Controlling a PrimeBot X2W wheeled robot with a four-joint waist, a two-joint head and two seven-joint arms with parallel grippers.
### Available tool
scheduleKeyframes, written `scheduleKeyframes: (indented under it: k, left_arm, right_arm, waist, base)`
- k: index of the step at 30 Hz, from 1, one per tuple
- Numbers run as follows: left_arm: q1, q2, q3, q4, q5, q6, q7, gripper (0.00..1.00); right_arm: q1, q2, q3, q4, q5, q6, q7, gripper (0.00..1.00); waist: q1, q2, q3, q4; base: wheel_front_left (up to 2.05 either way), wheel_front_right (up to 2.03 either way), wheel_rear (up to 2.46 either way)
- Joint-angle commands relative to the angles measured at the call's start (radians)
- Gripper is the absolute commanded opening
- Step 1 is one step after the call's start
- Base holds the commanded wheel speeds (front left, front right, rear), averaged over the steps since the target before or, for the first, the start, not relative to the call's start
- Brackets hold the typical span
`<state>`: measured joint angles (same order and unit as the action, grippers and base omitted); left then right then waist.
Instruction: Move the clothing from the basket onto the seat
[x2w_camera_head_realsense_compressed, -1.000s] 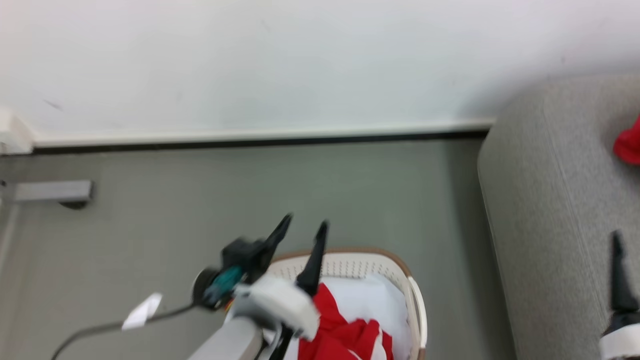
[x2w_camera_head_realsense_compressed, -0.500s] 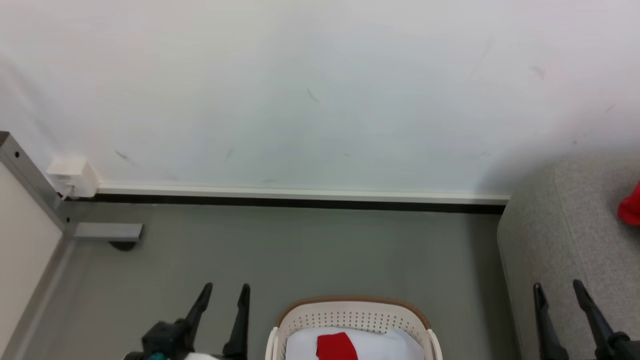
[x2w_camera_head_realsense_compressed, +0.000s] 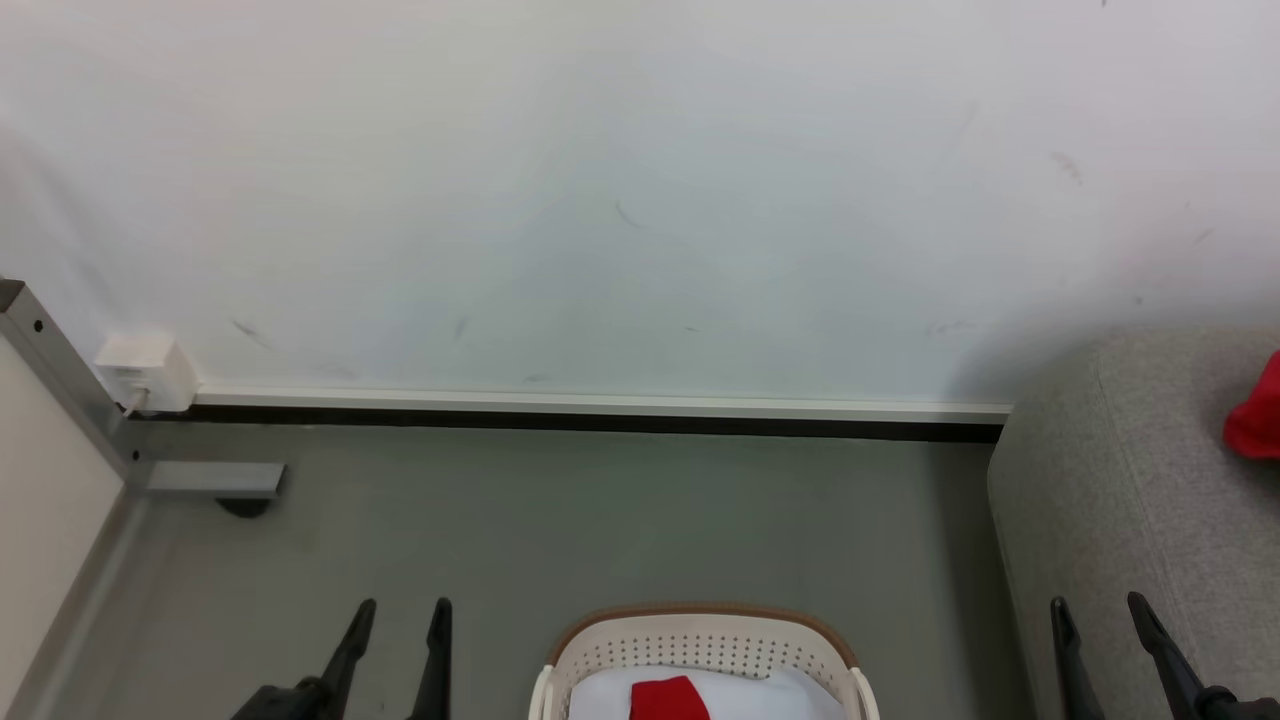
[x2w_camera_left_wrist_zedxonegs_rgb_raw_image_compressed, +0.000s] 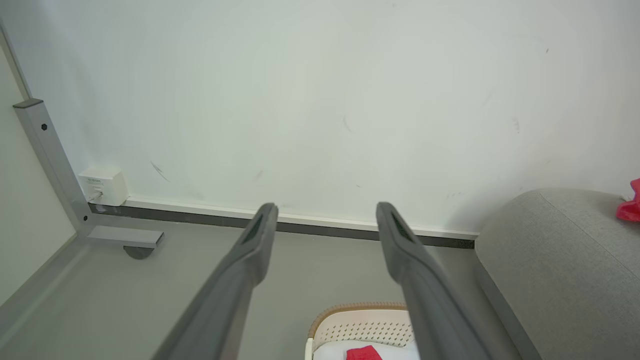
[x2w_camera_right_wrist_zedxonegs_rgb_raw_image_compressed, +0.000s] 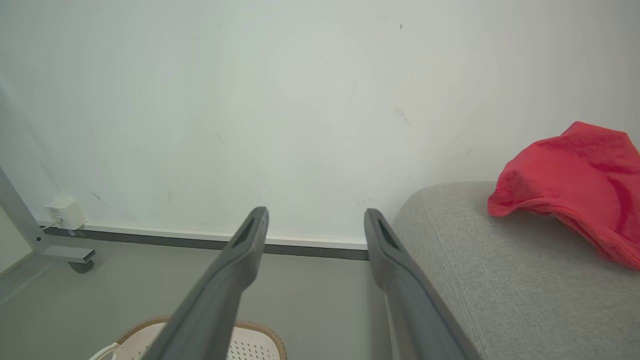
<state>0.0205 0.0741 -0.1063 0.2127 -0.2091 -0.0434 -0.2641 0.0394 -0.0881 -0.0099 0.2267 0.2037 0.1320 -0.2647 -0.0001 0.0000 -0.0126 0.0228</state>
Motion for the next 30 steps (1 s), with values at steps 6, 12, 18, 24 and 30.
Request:
scheduleKeyframes:
  k: [6, 12, 18, 24, 30]
  left_arm:
    - [-0.013, -0.016, 0.028, 0.008, 0.042, -0.025, -0.001, 1.00]
    - [-0.069, -0.021, -0.011, 0.040, 0.063, -0.031, -0.001, 1.00]
    - [-0.187, -0.022, -0.119, 0.177, 0.062, -0.018, -0.001, 1.00]
    - [-0.340, -0.022, -0.273, 0.377, 0.051, 0.003, 0.050, 1.00]
    - [-0.484, -0.021, -0.393, 0.522, -0.027, 0.052, 0.158, 1.00]
  right_arm:
    - [-0.015, -0.002, 0.004, 0.005, 0.008, -0.003, 0.001, 1.00]
    - [-0.054, -0.015, -0.002, -0.024, 0.015, -0.003, 0.001, 1.00]
    - [-0.099, -0.027, -0.010, -0.051, 0.027, -0.003, 0.001, 1.00]
    - [-0.153, -0.032, -0.015, -0.079, 0.040, -0.003, 0.001, 1.00]
    - [-0.217, -0.037, -0.006, -0.113, 0.052, -0.003, 0.001, 1.00]
  waist:
    - [0.0001, 0.0000, 0.023, -0.021]
    - [0.0001, 0.0000, 0.090, -0.057]
    - [0.0001, 0.0000, 0.185, -0.097]
    - [0.0001, 0.0000, 0.282, -0.133]
    - [0.0001, 0.0000, 0.403, -0.162]
  base:
    - [0.00, 0.00, 0.00]
    - [0.00, 0.00, 0.00]
    - [0.00, 0.00, 0.00]
    - [0.00, 0.00, 0.00]
    - [0.00, 0.00, 0.00]
